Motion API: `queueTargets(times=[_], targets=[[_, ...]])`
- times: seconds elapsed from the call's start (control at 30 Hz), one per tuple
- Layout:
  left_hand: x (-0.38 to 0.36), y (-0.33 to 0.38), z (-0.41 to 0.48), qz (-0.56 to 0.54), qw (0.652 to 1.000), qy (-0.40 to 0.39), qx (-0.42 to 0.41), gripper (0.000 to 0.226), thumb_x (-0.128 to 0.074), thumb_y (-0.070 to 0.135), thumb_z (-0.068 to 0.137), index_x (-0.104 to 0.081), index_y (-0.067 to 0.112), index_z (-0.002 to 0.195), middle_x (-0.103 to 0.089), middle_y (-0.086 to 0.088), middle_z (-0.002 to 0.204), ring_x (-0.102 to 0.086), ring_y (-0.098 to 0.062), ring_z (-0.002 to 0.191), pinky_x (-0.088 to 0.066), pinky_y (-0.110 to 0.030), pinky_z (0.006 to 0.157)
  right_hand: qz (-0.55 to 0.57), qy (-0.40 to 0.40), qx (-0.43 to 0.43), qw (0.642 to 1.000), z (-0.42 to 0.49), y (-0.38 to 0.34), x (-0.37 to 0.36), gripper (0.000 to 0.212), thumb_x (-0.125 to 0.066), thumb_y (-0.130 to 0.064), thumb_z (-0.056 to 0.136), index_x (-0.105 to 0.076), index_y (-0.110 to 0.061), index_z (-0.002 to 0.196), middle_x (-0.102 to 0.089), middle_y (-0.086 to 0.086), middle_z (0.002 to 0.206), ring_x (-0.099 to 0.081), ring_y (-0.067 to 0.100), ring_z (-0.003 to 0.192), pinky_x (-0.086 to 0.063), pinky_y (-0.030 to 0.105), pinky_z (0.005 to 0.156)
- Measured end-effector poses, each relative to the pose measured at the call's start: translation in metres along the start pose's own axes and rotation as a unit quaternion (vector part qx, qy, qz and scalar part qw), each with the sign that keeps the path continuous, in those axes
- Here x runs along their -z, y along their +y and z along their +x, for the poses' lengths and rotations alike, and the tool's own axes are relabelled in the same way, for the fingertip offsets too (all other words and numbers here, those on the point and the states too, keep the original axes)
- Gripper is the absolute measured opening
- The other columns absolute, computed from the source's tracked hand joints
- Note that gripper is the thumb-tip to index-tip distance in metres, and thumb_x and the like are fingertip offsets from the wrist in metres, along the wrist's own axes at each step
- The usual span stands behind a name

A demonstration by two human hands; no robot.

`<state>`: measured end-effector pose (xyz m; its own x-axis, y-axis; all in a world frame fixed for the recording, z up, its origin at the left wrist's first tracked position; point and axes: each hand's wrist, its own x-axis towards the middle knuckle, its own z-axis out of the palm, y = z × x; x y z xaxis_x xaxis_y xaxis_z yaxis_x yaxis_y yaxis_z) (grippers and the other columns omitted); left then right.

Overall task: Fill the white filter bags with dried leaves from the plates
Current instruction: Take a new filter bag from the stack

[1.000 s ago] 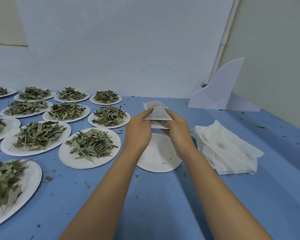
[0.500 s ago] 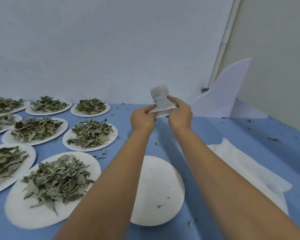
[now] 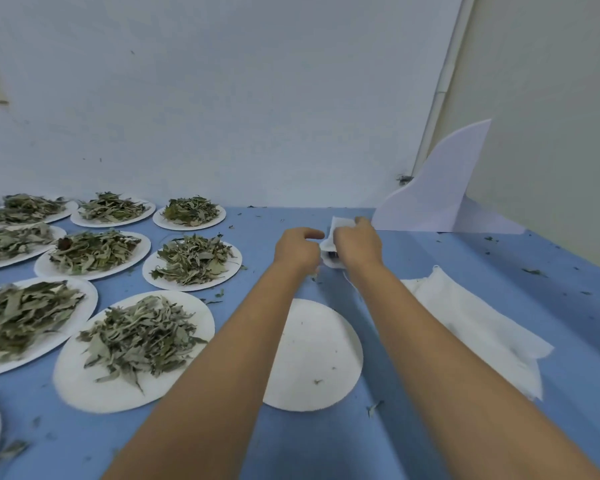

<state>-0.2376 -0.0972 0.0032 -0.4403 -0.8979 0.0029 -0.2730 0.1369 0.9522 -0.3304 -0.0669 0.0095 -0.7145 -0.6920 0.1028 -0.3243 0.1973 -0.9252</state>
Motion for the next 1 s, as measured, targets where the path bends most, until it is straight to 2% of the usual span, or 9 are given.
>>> queueTargets(times=[0.07,0.13,0.23,0.3,0.4,0.53,0.67,0.77,1.0], targets=[[-0.007,0.01,-0.019,-0.023,1.0,0.004,-0.018,0.033,-0.044,-0.009,0.085,-0.065,0.003,0.108,-0.068,-0.016,0.098,-0.069,-0.023,0.08,-0.05,-0.024,0.062,0.041,-0.003,0.029,0.999,-0.018,-0.004,0.007,0.041,-0.043,-0.006,0.089,-0.049,-0.008,0.13,-0.054,0.005,0.12,-0.054,0.023,0.109,-0.044,0.029,0.083],[-0.016,0.017,-0.039,-0.022,0.999,-0.008,-0.037,0.026,-0.046,-0.007,0.083,-0.066,0.004,0.095,-0.064,-0.01,0.074,-0.062,-0.008,0.053,-0.046,-0.016,0.05,0.098,0.041,0.066,0.992,-0.038,-0.002,0.019,0.036,-0.042,-0.006,0.089,-0.057,-0.012,0.122,-0.06,0.001,0.119,-0.057,0.019,0.109,-0.049,0.034,0.089],[-0.038,0.019,-0.063,0.048,0.996,-0.049,-0.062,0.017,-0.051,0.0,0.083,-0.066,0.008,0.082,-0.069,-0.015,0.083,-0.064,-0.02,0.071,-0.047,-0.025,0.065,0.144,0.178,0.101,0.968,-0.06,0.011,0.042,0.029,-0.042,-0.006,0.089,-0.064,-0.019,0.101,-0.065,-0.006,0.105,-0.057,0.009,0.091,-0.045,0.018,0.076],[-0.051,0.017,-0.072,0.09,0.991,-0.057,-0.08,0.013,-0.054,0.006,0.085,-0.066,0.008,0.081,-0.071,-0.015,0.092,-0.066,-0.026,0.083,-0.045,-0.028,0.067,0.167,0.24,0.062,0.954,-0.067,0.023,0.058,0.025,-0.042,-0.009,0.09,-0.064,-0.02,0.096,-0.064,-0.007,0.102,-0.055,0.009,0.087,-0.042,0.023,0.077],[-0.07,0.013,-0.081,0.123,0.983,-0.056,-0.125,0.02,-0.052,0.009,0.091,-0.07,0.003,0.096,-0.07,-0.011,0.103,-0.064,-0.025,0.094,-0.046,-0.03,0.08,0.191,0.256,-0.025,0.947,-0.069,0.042,0.074,0.026,-0.039,-0.011,0.091,-0.064,-0.016,0.1,-0.061,-0.007,0.105,-0.052,0.01,0.09,-0.035,0.023,0.075],[-0.088,0.007,-0.082,0.18,0.974,-0.026,-0.131,0.03,-0.051,0.02,0.096,-0.061,0.006,0.12,-0.062,-0.009,0.122,-0.055,-0.023,0.114,-0.042,-0.032,0.093,0.238,0.245,-0.084,0.936,-0.072,0.055,0.079,0.026,-0.038,-0.009,0.09,-0.063,-0.015,0.095,-0.064,-0.002,0.104,-0.059,0.019,0.102,-0.045,0.032,0.09],[-0.093,0.0,-0.082,0.159,0.983,0.03,-0.088,0.032,-0.06,0.024,0.092,-0.054,0.007,0.118,-0.061,-0.01,0.114,-0.057,-0.024,0.106,-0.042,-0.029,0.082,0.259,0.238,-0.091,0.932,-0.071,0.056,0.078,0.026,-0.039,-0.007,0.089,-0.064,-0.014,0.092,-0.063,-0.004,0.095,-0.06,0.019,0.099,-0.047,0.035,0.092],[-0.09,-0.003,-0.081,0.119,0.989,0.05,-0.073,0.029,-0.064,0.018,0.088,-0.057,0.012,0.115,-0.064,-0.006,0.106,-0.059,-0.019,0.1,-0.038,-0.021,0.071,0.284,0.225,-0.088,0.928,-0.071,0.056,0.078,0.026,-0.038,-0.006,0.089,-0.063,-0.014,0.09,-0.064,-0.003,0.094,-0.061,0.015,0.088,-0.048,0.028,0.081],[-0.089,-0.007,-0.081,0.098,0.991,0.053,-0.08,0.021,-0.068,0.021,0.084,-0.063,0.012,0.103,-0.066,-0.007,0.103,-0.06,-0.018,0.089,-0.038,-0.02,0.069,0.307,0.217,-0.073,0.924,-0.071,0.058,0.073,0.027,-0.037,-0.003,0.089,-0.061,-0.013,0.081,-0.062,-0.003,0.083,-0.06,0.009,0.073,-0.051,0.03,0.078]])
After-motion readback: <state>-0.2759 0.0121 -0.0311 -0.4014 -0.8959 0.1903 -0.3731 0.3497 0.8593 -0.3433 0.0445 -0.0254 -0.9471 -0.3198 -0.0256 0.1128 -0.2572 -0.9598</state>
